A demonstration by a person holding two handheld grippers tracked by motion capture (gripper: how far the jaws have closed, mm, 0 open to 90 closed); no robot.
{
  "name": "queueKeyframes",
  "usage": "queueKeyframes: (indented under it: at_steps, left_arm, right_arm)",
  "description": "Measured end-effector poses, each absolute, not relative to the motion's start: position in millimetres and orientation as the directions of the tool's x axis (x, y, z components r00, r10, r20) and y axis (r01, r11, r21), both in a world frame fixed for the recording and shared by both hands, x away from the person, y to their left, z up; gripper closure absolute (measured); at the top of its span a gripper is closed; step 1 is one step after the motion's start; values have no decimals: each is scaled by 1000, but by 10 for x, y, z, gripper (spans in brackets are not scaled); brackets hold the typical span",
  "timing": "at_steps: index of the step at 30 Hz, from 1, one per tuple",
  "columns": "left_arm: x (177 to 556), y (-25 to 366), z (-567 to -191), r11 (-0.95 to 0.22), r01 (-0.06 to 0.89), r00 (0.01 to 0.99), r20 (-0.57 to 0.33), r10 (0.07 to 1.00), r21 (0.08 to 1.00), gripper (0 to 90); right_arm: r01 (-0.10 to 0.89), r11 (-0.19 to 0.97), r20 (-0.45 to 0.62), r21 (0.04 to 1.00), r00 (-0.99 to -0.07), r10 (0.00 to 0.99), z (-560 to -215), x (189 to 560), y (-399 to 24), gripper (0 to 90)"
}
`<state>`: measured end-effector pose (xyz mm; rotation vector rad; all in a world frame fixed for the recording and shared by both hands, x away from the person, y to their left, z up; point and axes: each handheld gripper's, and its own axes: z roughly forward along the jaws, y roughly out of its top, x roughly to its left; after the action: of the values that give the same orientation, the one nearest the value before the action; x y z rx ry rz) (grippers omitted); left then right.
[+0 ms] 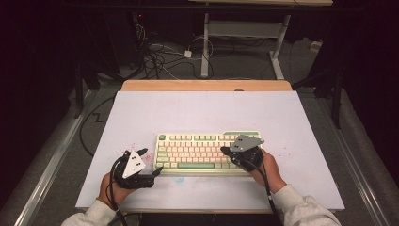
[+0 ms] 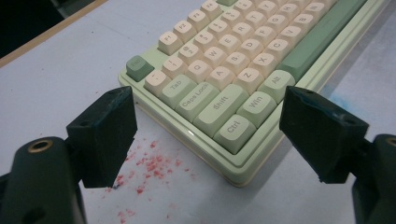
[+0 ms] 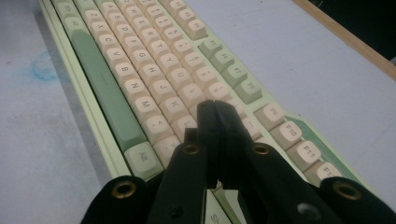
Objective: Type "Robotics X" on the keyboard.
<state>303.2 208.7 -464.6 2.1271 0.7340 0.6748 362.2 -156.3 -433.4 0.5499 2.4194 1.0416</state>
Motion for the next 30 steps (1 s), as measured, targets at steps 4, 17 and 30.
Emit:
queueKeyframes:
  at_steps: [4, 17, 30]
  left_arm:
    - [3033, 2086, -4652, -545, 277, 692, 229, 684, 791, 183]
    - [3034, 2080, -4649, -552, 275, 701, 229, 676, 787, 184]
    - [3035, 2076, -4651, -553, 277, 706, 223, 672, 786, 184]
  right_arm:
    - [177, 646, -245, 742, -826, 508, -4352, 3653, -1478, 900]
    - [195, 686, -249, 701, -834, 492, -4464, 3820, -1253, 900]
    - [209, 703, -264, 680, -825, 500, -4506, 3880, -1152, 900]
